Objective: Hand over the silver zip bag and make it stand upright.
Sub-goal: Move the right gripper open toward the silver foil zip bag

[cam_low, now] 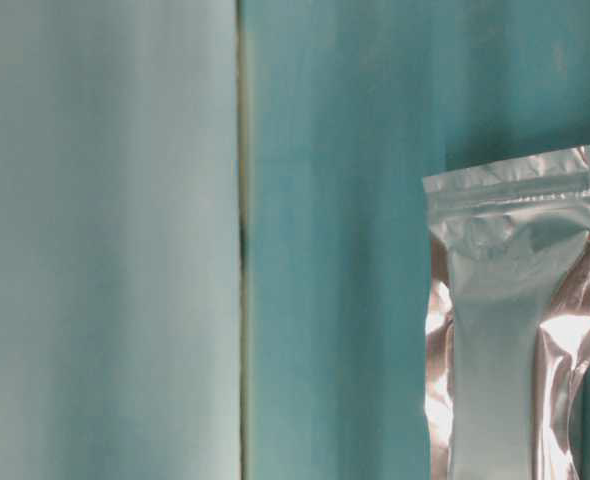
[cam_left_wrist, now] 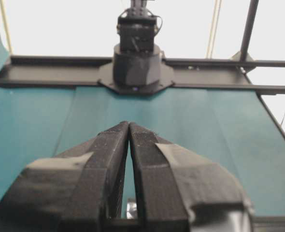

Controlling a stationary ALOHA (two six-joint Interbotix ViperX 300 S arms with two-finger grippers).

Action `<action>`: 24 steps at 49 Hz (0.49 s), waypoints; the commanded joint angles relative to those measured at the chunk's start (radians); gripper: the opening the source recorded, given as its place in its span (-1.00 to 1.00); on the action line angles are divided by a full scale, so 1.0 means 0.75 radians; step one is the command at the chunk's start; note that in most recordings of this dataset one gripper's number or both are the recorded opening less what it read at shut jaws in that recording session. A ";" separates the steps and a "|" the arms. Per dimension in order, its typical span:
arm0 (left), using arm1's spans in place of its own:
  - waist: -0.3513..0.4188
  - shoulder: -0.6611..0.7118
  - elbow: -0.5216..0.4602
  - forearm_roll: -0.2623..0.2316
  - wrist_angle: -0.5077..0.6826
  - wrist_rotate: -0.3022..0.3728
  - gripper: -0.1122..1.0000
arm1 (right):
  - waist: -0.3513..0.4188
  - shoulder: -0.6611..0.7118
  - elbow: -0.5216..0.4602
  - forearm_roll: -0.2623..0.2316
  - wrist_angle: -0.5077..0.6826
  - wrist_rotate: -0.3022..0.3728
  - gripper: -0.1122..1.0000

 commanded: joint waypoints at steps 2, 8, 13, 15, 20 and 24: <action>-0.037 0.018 -0.065 0.025 -0.010 -0.006 -0.55 | 0.047 0.025 -0.037 0.057 -0.002 0.045 -0.65; -0.053 0.022 -0.094 0.025 -0.002 0.010 -0.81 | 0.072 0.078 -0.067 0.254 0.035 0.182 -0.80; -0.053 0.022 -0.104 0.025 0.000 0.012 -0.81 | 0.090 0.135 -0.086 0.301 0.057 0.297 -0.80; -0.053 0.022 -0.106 0.025 0.000 0.012 -0.81 | 0.094 0.166 -0.096 0.303 0.057 0.346 -0.80; -0.053 0.022 -0.110 0.025 0.000 0.012 -0.81 | 0.104 0.233 -0.131 0.335 0.057 0.462 -0.80; -0.053 0.022 -0.115 0.025 0.000 0.010 -0.81 | 0.108 0.297 -0.147 0.393 0.067 0.591 -0.80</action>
